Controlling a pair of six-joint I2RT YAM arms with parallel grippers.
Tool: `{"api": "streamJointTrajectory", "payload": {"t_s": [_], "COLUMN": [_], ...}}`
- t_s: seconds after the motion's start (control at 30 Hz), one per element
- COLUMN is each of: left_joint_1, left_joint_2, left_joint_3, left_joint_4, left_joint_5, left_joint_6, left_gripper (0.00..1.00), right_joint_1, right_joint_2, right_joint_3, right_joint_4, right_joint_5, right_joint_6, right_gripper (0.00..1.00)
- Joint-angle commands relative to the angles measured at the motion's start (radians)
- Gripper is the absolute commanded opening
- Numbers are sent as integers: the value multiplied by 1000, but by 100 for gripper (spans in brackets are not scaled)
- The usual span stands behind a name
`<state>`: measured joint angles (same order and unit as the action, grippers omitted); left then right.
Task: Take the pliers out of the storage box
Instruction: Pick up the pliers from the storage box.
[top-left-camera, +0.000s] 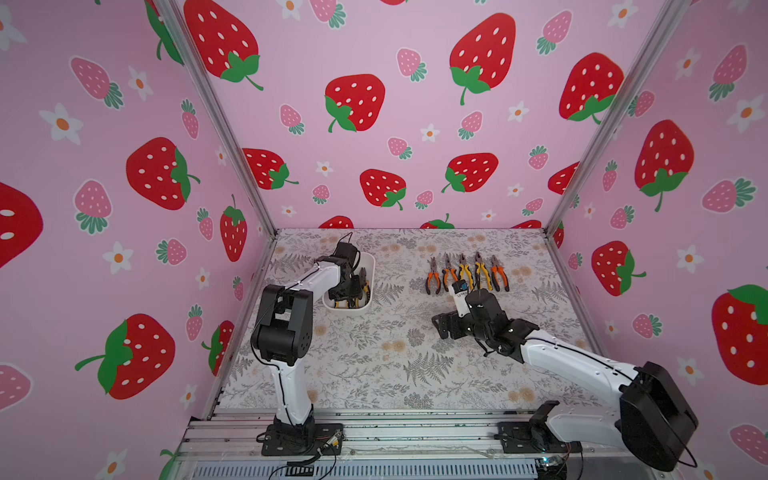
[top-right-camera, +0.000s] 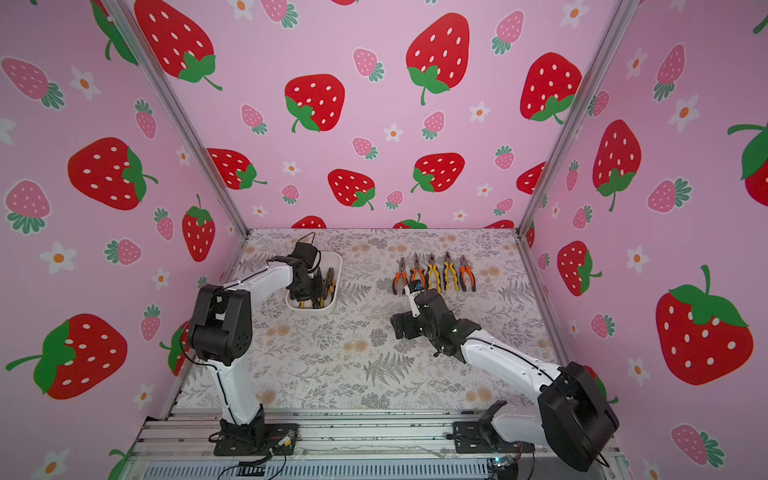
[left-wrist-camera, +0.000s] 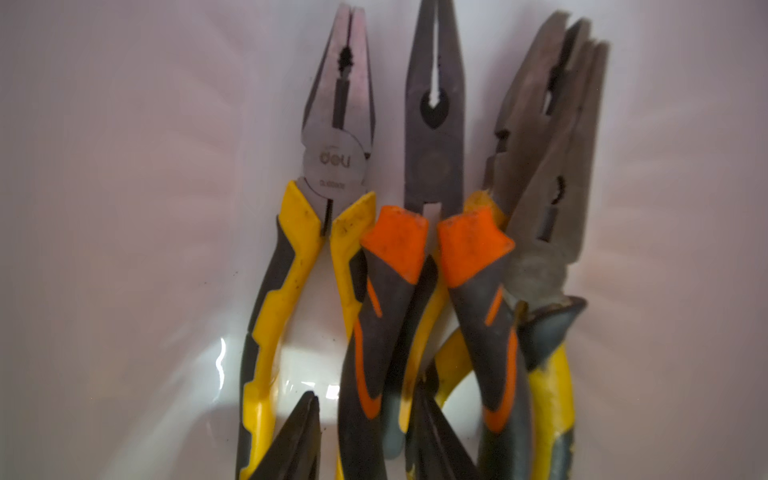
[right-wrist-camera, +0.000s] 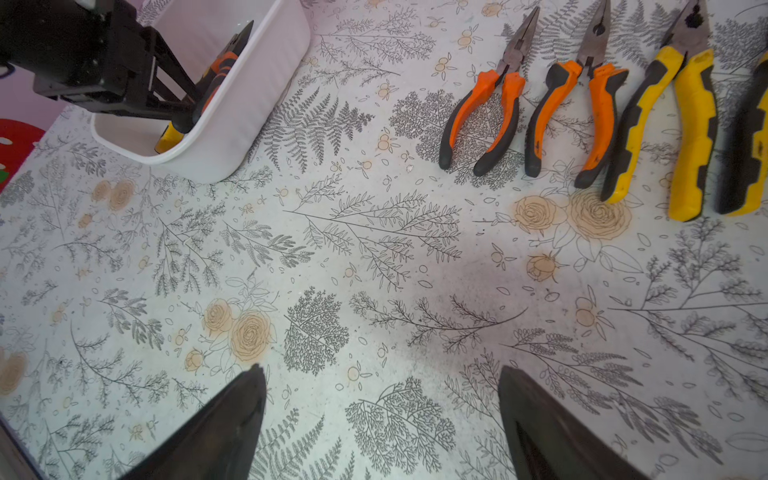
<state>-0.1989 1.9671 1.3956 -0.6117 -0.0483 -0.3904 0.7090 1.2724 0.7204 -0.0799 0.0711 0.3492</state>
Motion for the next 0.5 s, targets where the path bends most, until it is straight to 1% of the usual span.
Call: {"api": "streamJointTrajectory", "payload": {"t_s": [0.0,0.2,0.23,0.3,0.37,0.47], "left_joint_1": [8,10,11,11,11,10], "left_joint_2": [10,36,39,41,41,36], "left_joint_3": [8,14,14,13,10,2], "left_joint_4": [-35,-39,-36,-31,-29,-25], "left_joint_5": [8,13,16,23,27,24], "left_joint_6": [-4,-1,-1,-3,-4,-6], "left_gripper": [39,38,36,22,11,8], "right_joint_1": [5,6,4,3,3,1], "right_joint_2": [11,11,11,10,10,12], "right_joint_3": [28,28,29,28,28,29], "right_joint_4": [-26,-27,-27,-29,-29,-31], "right_joint_5": [-6,3,4,7,12,16], "right_joint_6": [-6,0,1,2,5,8], "right_gripper": [90,87,86,84,83,84]}}
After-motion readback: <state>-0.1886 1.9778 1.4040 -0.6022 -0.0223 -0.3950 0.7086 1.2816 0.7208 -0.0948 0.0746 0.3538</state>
